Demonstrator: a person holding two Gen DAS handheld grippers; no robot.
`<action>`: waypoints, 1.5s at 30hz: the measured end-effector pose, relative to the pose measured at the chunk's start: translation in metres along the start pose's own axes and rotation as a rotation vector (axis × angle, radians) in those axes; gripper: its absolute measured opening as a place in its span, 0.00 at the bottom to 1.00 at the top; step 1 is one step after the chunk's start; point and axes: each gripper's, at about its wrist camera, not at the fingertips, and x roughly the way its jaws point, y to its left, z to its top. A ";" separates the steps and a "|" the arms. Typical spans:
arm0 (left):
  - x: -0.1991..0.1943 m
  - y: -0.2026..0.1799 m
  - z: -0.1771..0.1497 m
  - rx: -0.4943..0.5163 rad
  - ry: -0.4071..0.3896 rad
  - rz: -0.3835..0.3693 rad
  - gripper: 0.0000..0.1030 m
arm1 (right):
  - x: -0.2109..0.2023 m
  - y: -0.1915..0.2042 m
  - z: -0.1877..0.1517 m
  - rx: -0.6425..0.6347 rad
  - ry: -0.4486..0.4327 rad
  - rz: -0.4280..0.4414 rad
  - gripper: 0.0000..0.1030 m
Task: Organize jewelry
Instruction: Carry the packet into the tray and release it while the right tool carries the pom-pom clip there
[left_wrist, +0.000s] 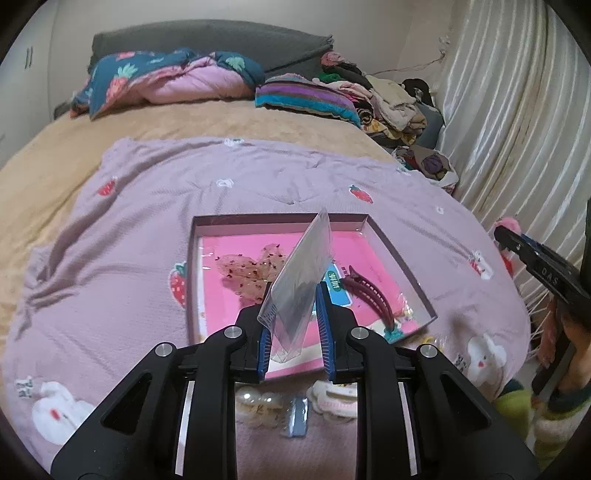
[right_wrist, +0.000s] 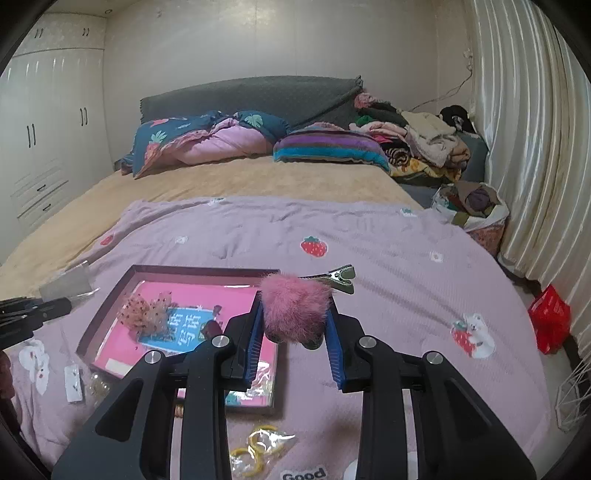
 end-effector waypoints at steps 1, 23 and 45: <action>0.004 0.002 0.001 -0.014 0.008 -0.008 0.13 | 0.001 0.001 0.002 -0.002 0.000 0.001 0.28; 0.059 0.046 0.005 -0.054 0.094 0.015 0.14 | 0.058 0.073 0.007 -0.060 0.061 0.082 0.28; 0.111 0.047 -0.006 -0.046 0.205 -0.009 0.17 | 0.122 0.074 -0.031 -0.058 0.231 0.078 0.28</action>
